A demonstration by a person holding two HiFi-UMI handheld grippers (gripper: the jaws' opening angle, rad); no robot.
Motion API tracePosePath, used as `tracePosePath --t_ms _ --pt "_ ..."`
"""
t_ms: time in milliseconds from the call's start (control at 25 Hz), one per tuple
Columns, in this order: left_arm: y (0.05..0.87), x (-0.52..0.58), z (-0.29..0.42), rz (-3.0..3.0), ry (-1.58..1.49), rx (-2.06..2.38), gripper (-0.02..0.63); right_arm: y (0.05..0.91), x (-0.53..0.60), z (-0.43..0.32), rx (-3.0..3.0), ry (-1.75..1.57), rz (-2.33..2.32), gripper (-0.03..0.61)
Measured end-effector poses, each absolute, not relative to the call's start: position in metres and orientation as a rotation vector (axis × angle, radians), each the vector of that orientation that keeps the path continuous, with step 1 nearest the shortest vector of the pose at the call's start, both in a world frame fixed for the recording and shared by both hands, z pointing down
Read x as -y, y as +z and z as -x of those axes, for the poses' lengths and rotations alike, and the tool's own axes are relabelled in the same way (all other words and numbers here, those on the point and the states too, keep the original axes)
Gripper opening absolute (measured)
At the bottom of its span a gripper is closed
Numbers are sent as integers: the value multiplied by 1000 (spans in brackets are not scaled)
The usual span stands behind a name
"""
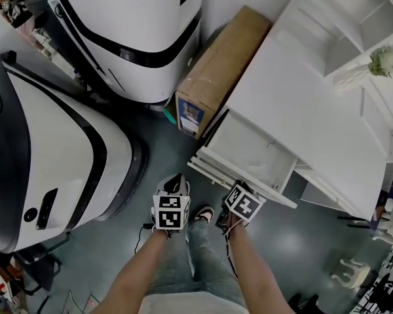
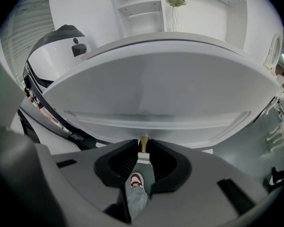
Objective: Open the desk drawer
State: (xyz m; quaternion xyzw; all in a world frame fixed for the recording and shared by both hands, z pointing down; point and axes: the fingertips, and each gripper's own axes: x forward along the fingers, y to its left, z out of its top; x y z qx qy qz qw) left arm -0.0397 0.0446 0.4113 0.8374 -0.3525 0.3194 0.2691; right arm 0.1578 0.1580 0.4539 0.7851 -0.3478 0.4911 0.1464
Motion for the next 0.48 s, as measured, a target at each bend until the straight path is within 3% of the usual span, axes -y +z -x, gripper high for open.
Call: tracePosePath --t_ms 480 --pt "391 -31 30 -2305 863 944 17 452 -158 -154 1030 1403 -2225 89"
